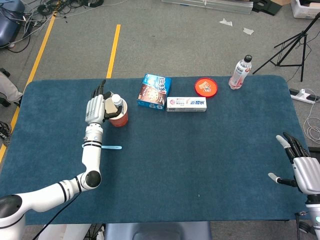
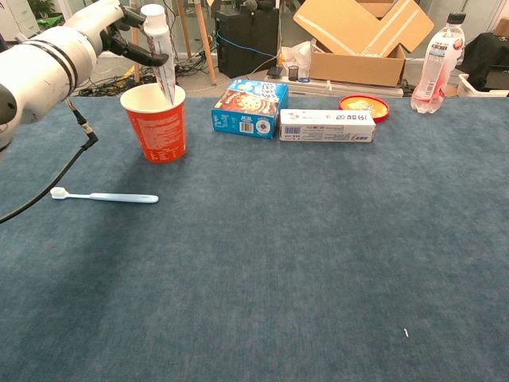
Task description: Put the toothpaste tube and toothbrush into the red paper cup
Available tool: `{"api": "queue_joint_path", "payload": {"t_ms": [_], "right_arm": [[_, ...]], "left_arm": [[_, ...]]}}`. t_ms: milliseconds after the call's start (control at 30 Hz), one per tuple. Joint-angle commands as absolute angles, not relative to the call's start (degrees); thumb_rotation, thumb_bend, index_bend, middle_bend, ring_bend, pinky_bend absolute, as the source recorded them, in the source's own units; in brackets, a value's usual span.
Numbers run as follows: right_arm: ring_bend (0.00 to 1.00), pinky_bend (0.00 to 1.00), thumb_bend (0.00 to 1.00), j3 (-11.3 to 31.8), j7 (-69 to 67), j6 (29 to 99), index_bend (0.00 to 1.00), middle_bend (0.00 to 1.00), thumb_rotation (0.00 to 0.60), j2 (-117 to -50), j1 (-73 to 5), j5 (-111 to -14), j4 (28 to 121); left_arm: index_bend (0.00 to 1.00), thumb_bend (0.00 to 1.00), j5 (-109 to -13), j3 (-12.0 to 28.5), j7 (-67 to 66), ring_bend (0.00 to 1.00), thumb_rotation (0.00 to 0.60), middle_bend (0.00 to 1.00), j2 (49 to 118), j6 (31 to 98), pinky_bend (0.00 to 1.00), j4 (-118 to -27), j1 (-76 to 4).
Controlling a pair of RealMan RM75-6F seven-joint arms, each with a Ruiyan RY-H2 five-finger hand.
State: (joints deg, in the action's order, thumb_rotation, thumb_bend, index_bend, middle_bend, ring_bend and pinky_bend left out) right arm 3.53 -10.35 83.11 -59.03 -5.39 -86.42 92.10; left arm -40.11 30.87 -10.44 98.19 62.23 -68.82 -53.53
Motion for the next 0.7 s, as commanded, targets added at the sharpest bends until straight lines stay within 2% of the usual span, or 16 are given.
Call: {"api": "queue_joint_path", "payload": {"t_ms": [33,700], "right_arm": [[0.0,0.24,0.0,3.58,-10.39,82.92,0.0,0.0,0.6,-59.02,-5.42,-86.18,92.05],[0.0,0.24,0.0,3.76,-10.02,81.9,0.0,0.0,0.6,-59.18,-5.73,-85.34,91.87]], "left_arm": [[0.66,0.38,-40.36,31.17,-8.67,0.0,0.6,0.0,99.37,60.66,0.0,-66.21,-54.02],[0.66,0.38,-40.63,31.24,-1.51,0.0,0.6,0.0,102.75,54.28,0.0,-57.32,-53.48]]}}
